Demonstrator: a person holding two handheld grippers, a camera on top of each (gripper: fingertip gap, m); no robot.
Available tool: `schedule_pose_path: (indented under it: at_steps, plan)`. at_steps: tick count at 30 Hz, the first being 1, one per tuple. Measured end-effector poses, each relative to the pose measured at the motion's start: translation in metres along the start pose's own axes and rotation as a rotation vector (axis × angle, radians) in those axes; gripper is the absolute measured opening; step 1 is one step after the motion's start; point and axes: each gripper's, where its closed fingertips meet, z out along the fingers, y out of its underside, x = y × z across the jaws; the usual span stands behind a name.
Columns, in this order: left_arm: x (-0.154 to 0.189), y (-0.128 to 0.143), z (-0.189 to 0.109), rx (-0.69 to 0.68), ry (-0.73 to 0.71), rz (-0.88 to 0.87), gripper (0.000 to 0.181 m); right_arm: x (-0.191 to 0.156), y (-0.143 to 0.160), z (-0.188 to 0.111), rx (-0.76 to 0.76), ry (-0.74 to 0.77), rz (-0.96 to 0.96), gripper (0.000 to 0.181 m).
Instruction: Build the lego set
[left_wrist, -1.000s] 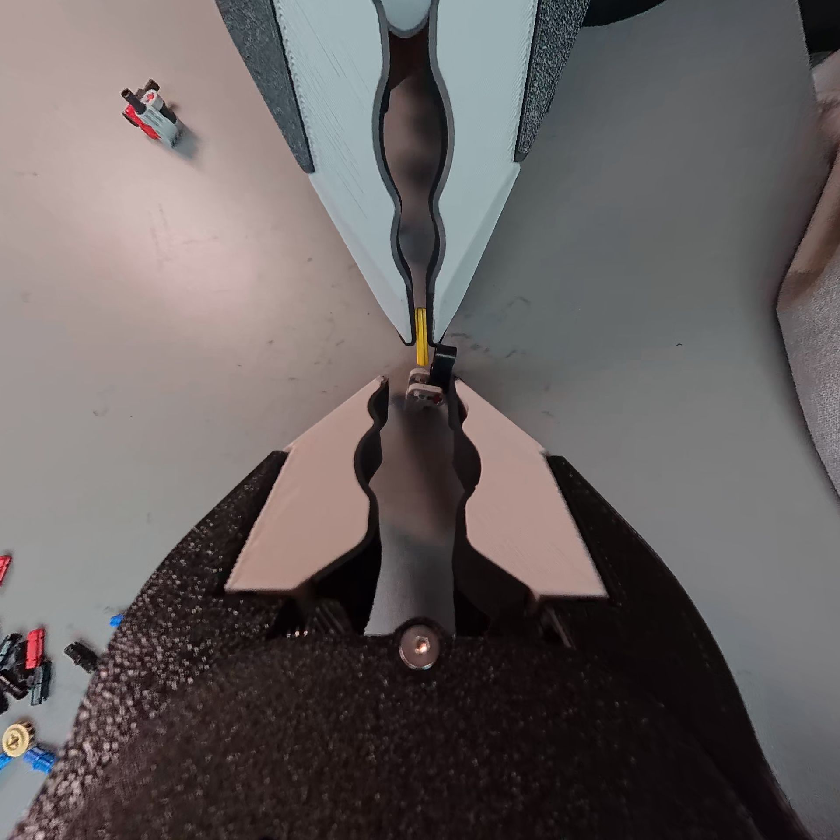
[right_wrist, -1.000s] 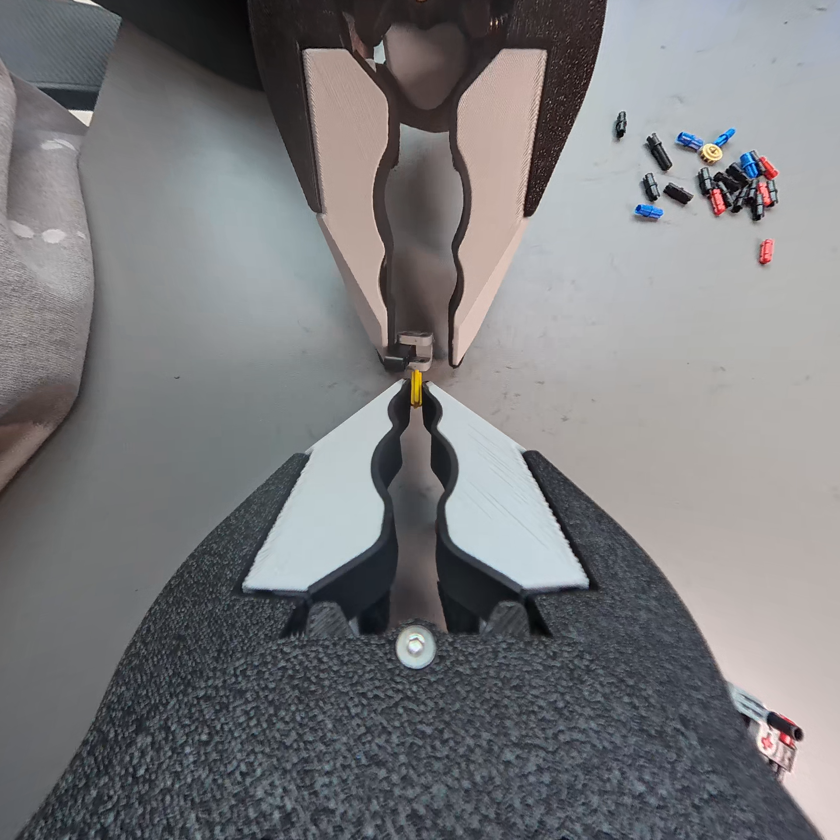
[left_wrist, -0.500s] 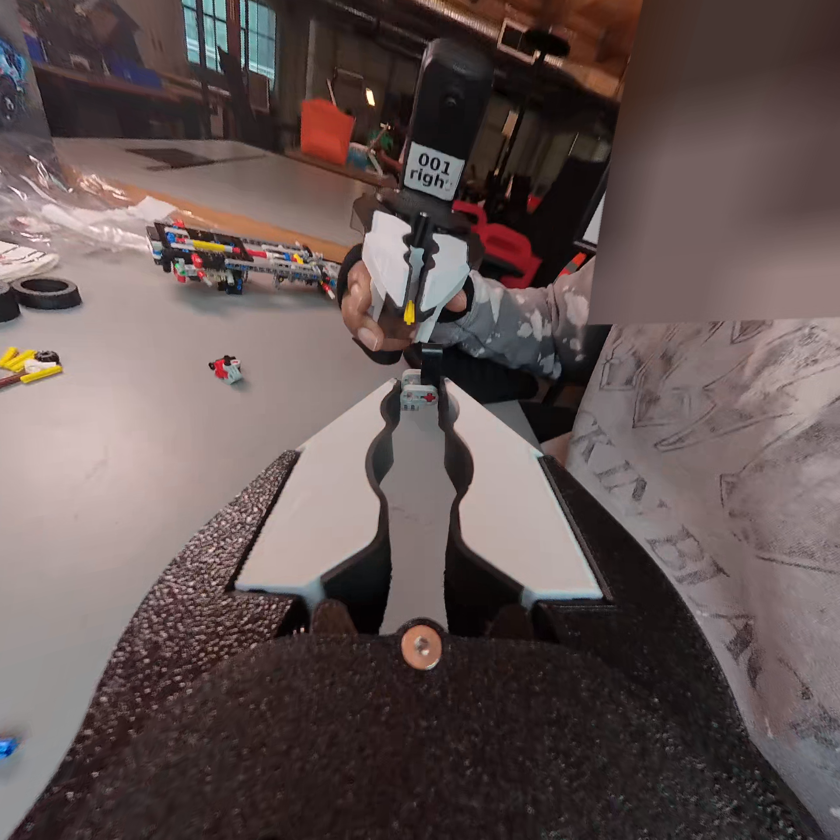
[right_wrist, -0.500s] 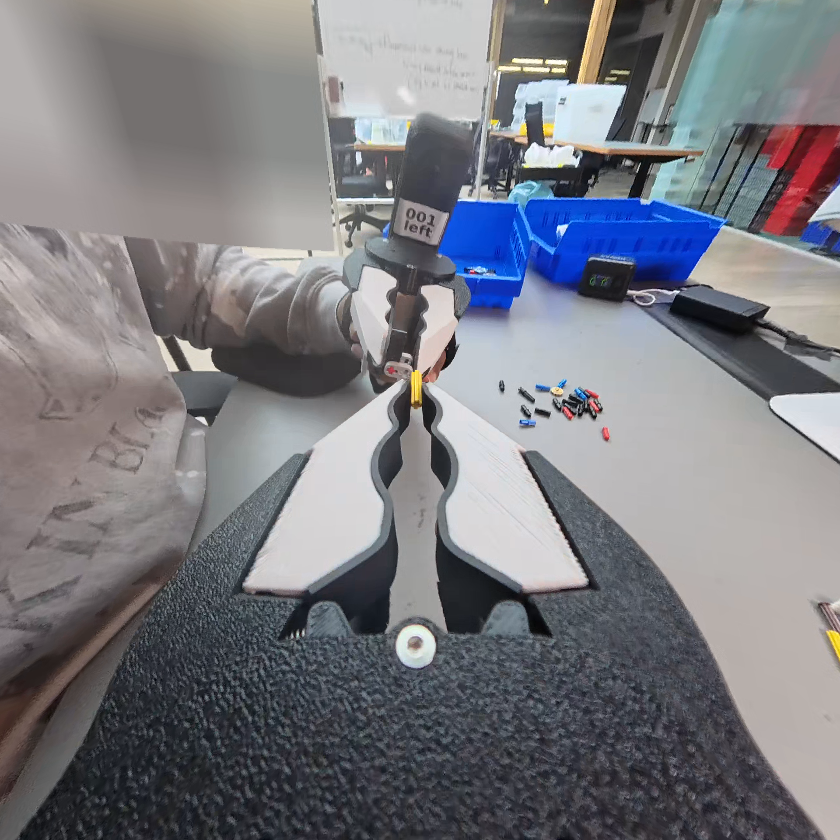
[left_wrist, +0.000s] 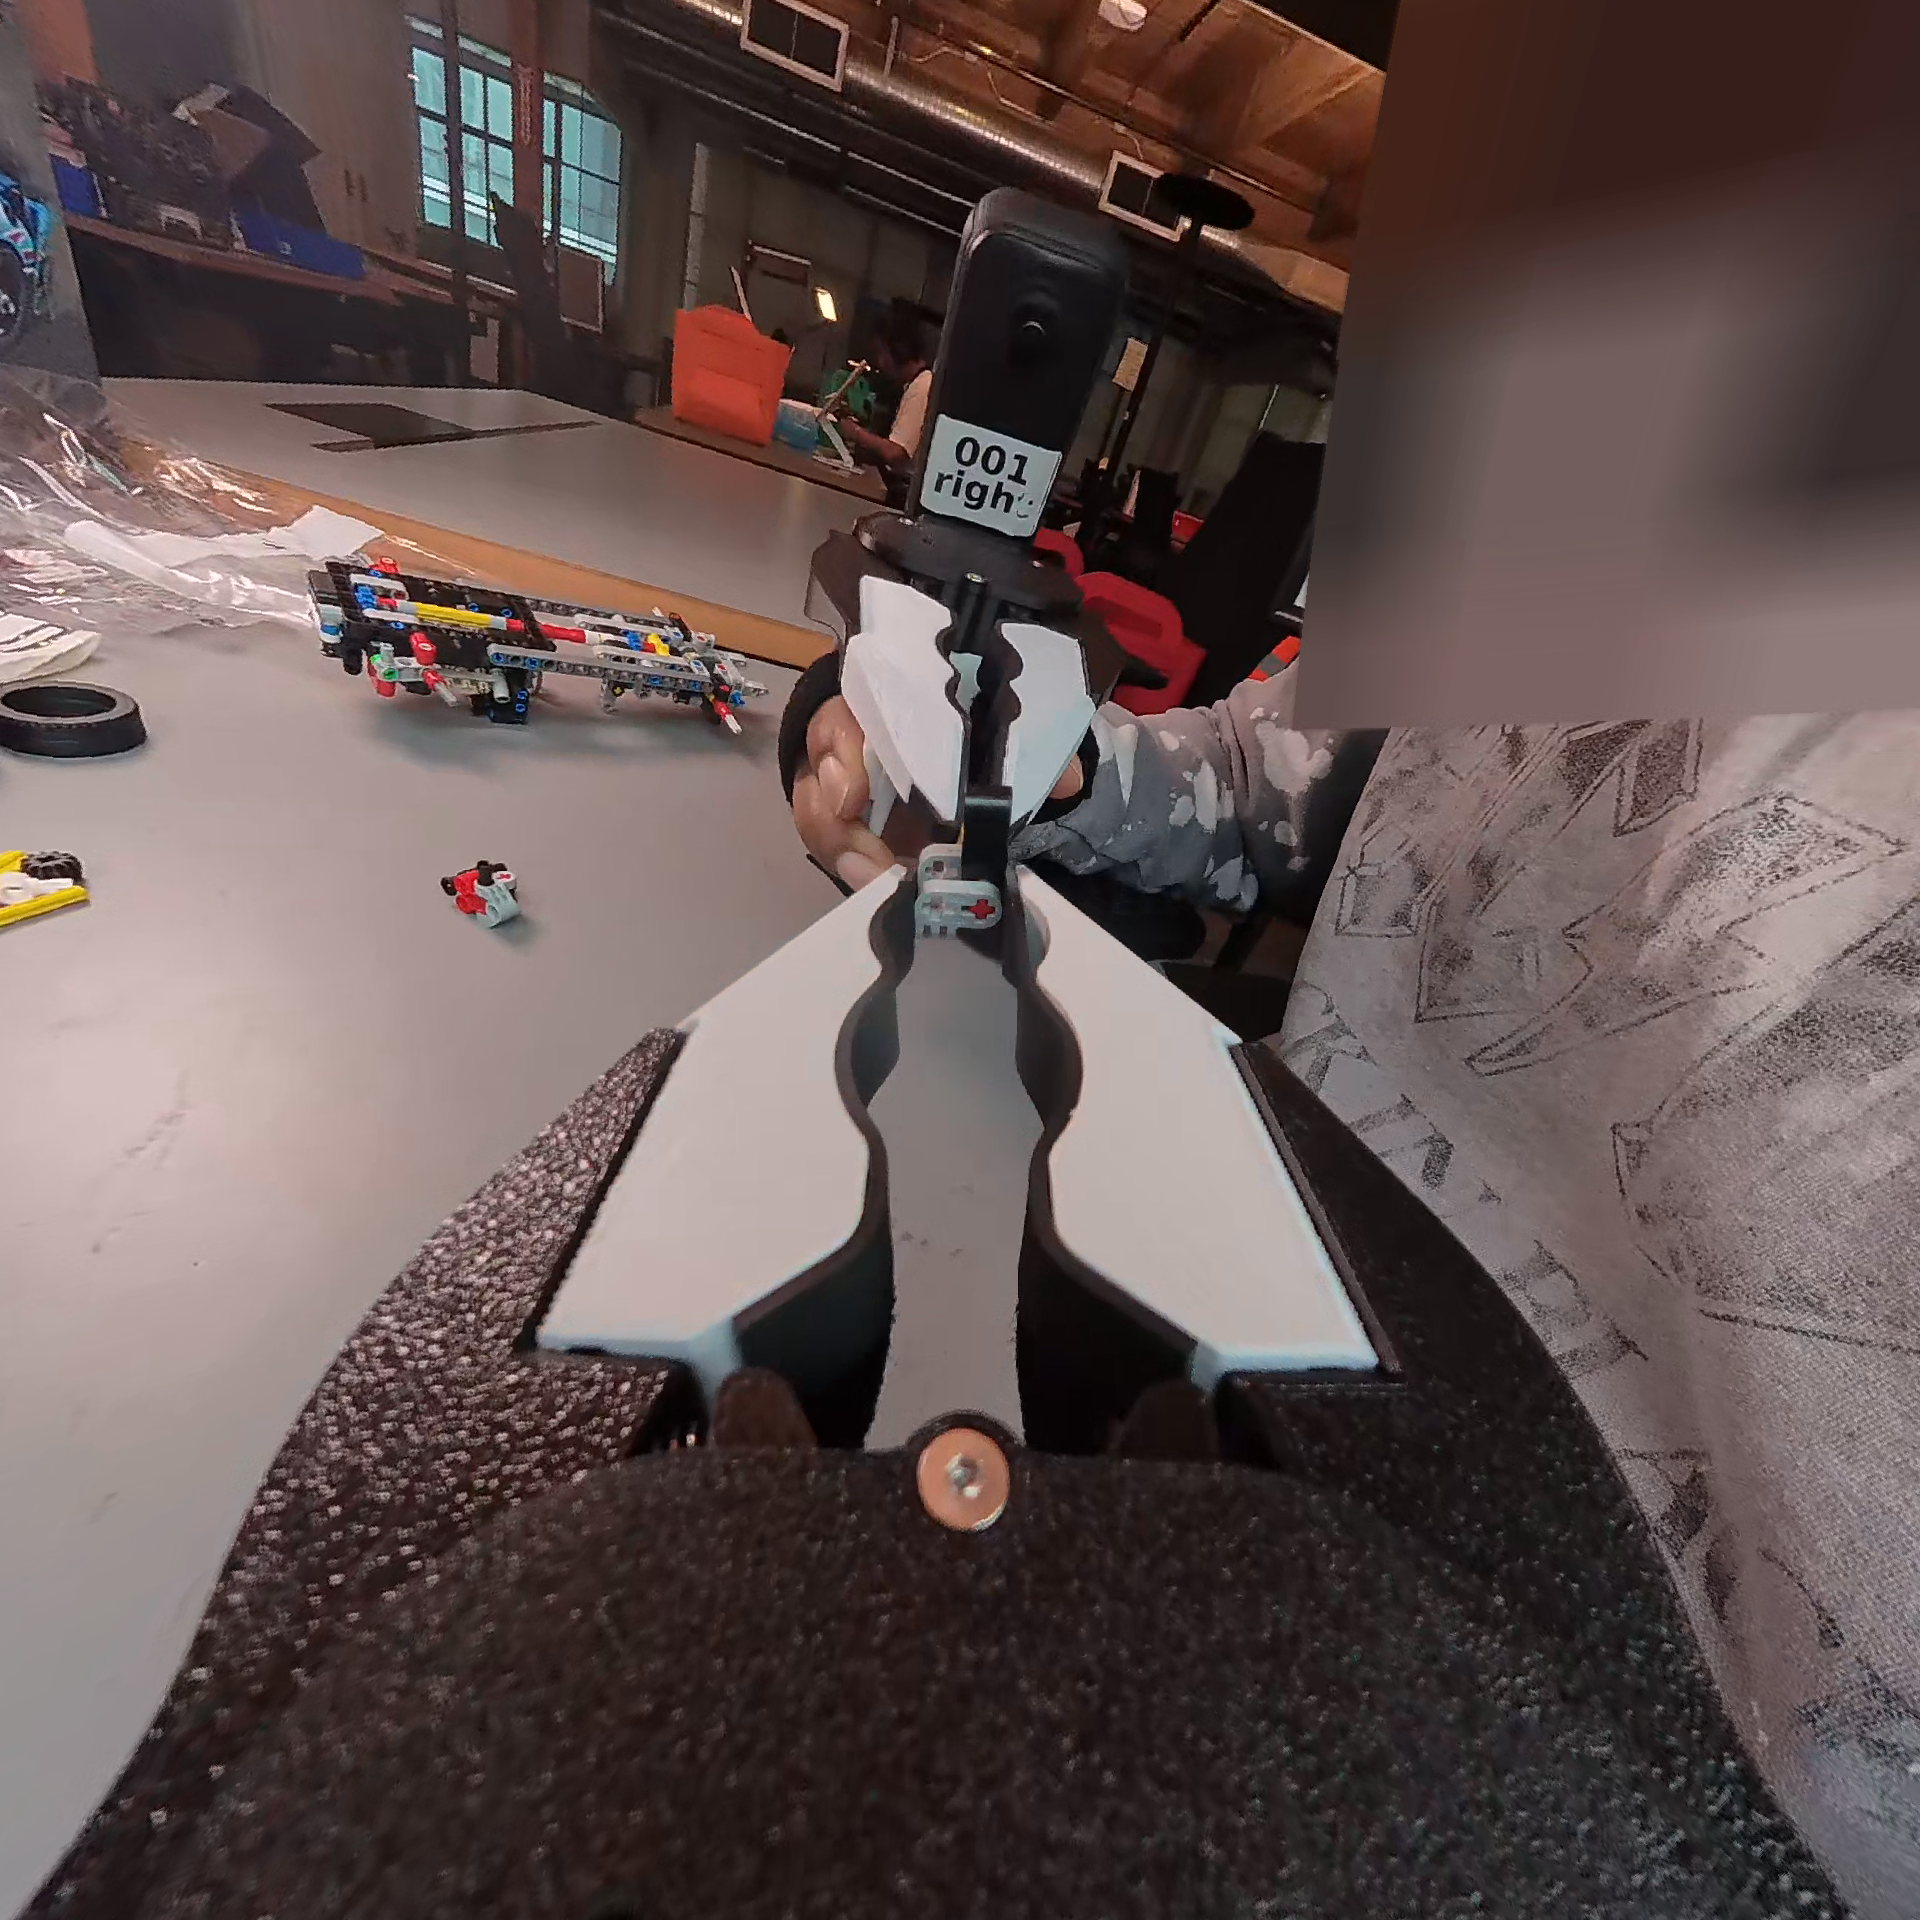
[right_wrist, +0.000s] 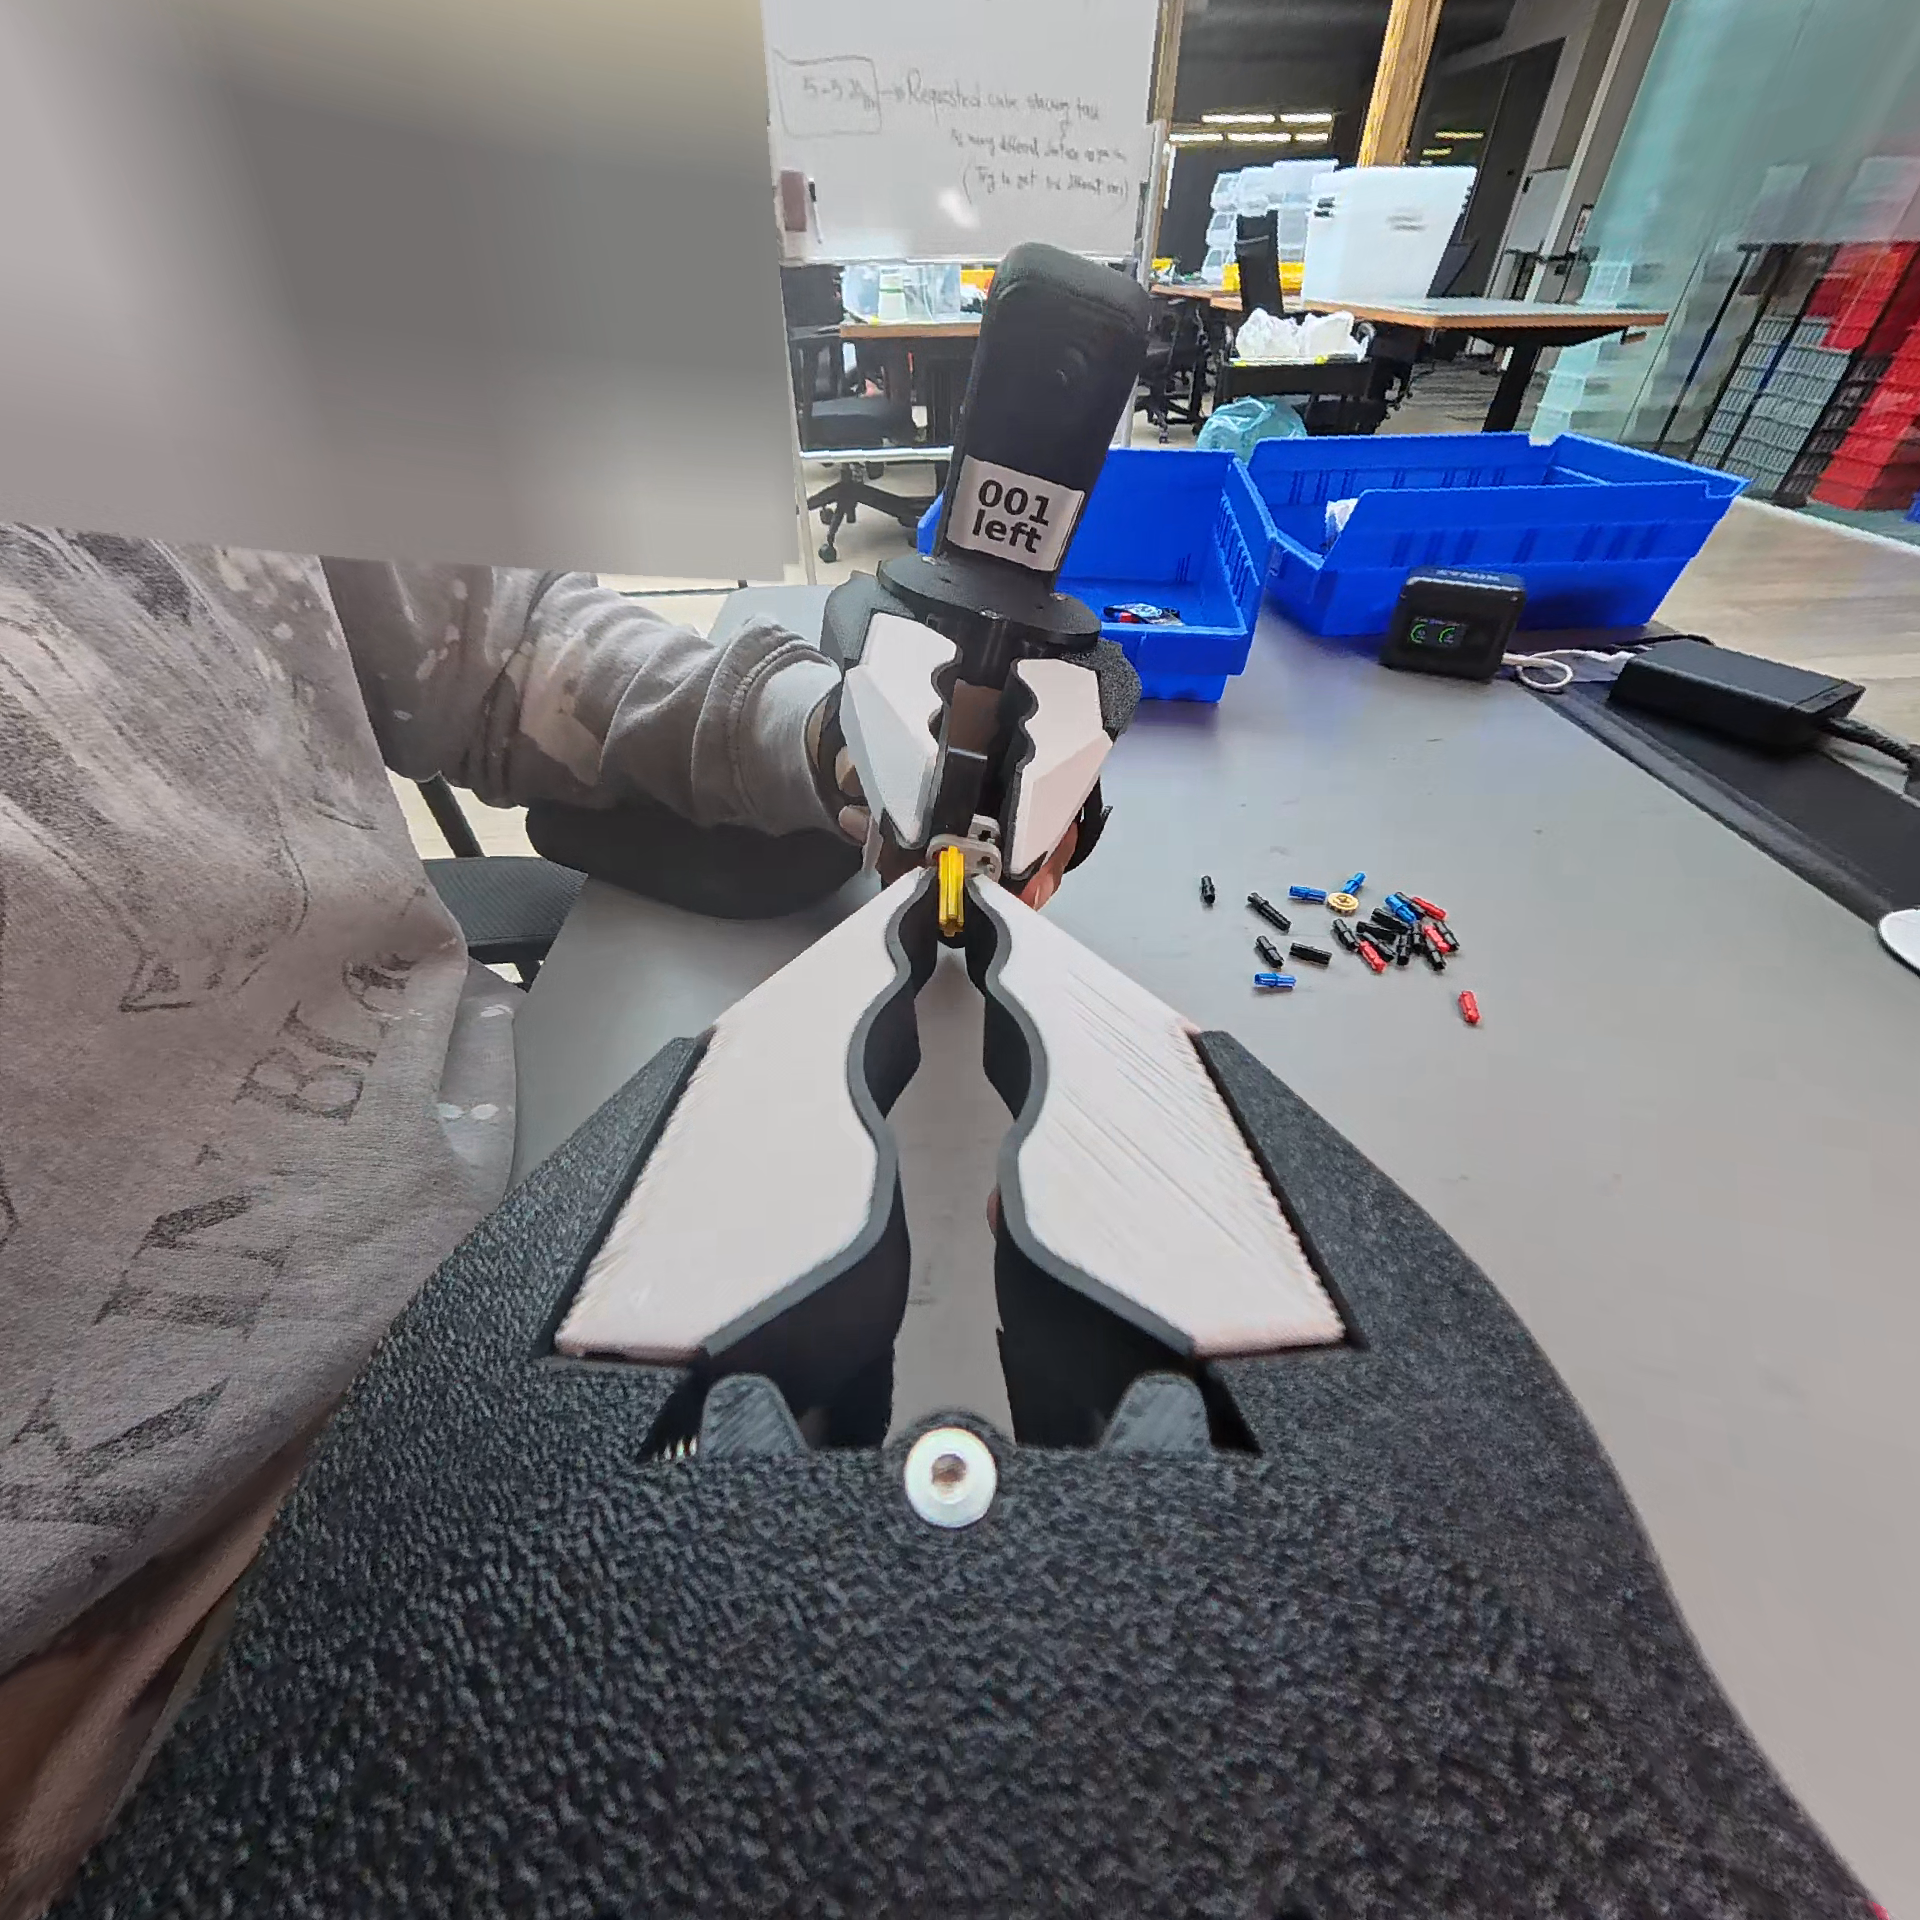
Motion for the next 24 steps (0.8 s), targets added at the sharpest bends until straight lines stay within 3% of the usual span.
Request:
schedule_pose_path:
  at_steps: [15, 24]
  plan:
    - [-0.013, 0.015, -0.004, -0.076, -0.056, -0.111, 0.015, 0.008, 0.017, 0.006, -0.089, 0.086, -0.125, 0.003]
    - [-0.016, 0.021, -0.007, -0.117, -0.112, -0.034, 0.015, 0.008, 0.024, 0.010, -0.105, 0.062, -0.072, 0.001]
